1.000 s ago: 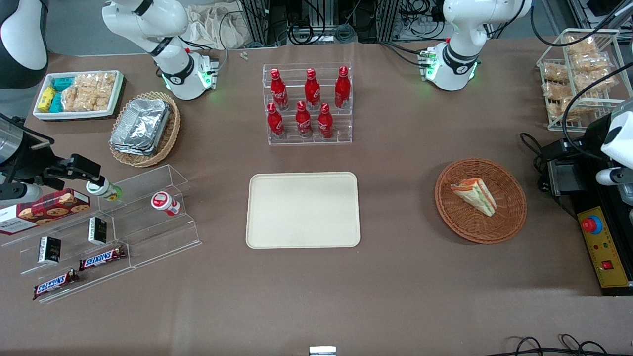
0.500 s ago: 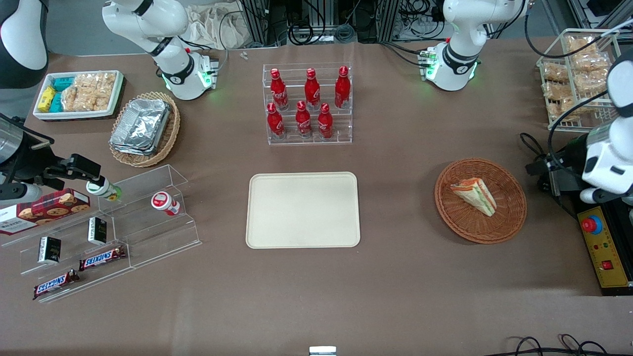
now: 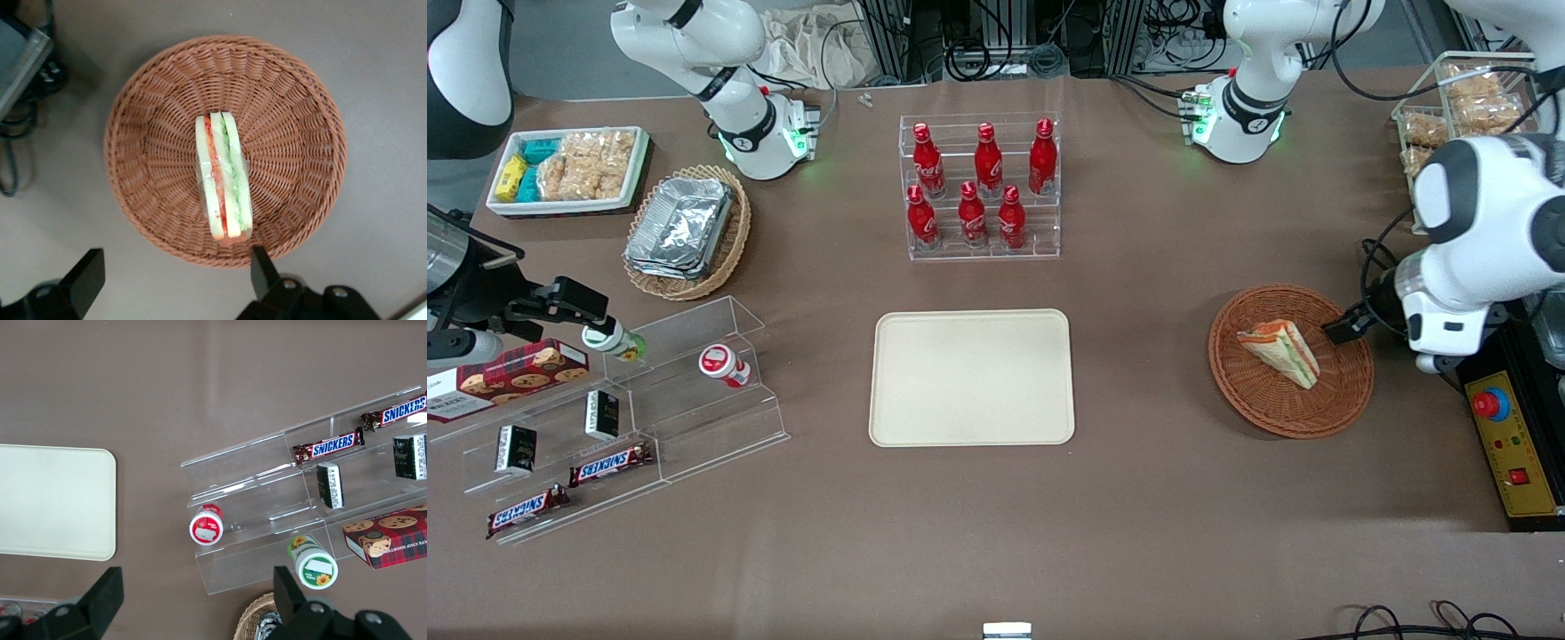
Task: Place sandwich from basket to tray
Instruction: 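Lower the open left gripper around the wrapped sandwich in the basket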
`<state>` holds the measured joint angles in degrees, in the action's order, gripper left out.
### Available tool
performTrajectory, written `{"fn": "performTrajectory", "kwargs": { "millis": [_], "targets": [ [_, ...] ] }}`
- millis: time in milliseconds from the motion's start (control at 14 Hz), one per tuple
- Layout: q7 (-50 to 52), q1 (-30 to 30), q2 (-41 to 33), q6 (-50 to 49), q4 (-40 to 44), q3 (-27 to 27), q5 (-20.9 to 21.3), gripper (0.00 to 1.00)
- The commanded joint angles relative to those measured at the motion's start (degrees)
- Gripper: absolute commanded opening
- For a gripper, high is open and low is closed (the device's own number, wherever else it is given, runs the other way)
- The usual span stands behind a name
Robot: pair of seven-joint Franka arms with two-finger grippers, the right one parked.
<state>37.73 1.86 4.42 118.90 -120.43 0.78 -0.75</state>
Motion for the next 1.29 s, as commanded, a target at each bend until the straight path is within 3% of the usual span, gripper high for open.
{"fn": "performTrajectory", "kwargs": {
  "millis": [0, 286, 786, 1214],
  "targets": [
    [3.0, -0.1, -3.4, 8.3, -8.6, 0.4, 0.7, 0.94],
    [7.4, -0.3, -2.8, 13.9, -11.2, 3.3, 0.6, 0.95],
    [7.3, -0.3, -2.1, 30.3, -23.3, 3.4, 0.7, 0.96],
    [6.7, -0.1, 1.9, 35.8, -24.2, 3.4, 0.7, 0.97]
  ]
}}
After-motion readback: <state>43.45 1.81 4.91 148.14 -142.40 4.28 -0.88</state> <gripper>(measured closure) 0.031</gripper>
